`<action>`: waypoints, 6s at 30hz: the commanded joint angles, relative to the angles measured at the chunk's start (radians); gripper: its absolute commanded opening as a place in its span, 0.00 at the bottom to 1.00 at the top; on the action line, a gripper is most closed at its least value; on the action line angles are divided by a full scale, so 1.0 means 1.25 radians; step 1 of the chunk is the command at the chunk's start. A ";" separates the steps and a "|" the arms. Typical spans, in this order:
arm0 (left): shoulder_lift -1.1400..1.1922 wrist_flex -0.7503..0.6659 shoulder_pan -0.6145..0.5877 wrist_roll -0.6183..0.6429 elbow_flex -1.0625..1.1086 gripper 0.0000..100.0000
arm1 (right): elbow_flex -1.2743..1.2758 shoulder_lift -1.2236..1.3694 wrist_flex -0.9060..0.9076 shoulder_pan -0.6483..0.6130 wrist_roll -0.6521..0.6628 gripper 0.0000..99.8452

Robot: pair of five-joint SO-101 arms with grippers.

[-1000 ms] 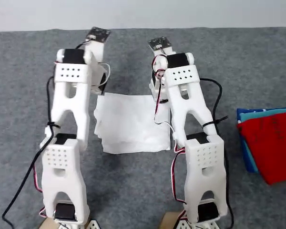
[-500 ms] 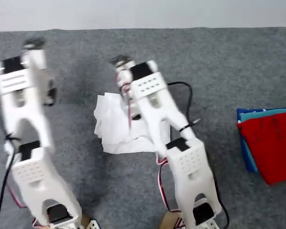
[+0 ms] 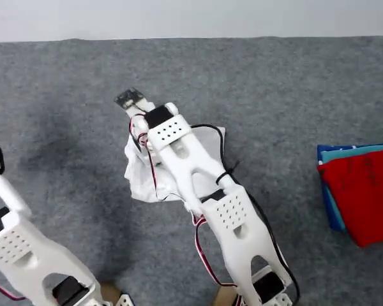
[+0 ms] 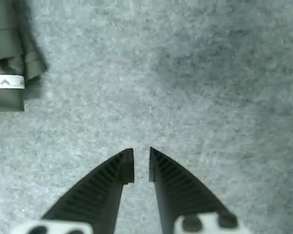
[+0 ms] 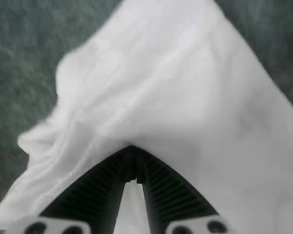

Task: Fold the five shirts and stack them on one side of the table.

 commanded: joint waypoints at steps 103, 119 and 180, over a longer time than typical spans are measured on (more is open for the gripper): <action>-0.518 0.022 0.178 0.129 0.379 0.06 | 0.247 -0.131 0.075 0.159 -0.302 0.11; -0.518 0.022 0.177 0.129 0.379 0.06 | 0.102 -0.128 0.197 0.307 -0.009 0.01; -0.518 0.022 0.182 0.123 0.443 0.04 | 0.038 -0.364 0.244 0.433 -0.487 0.32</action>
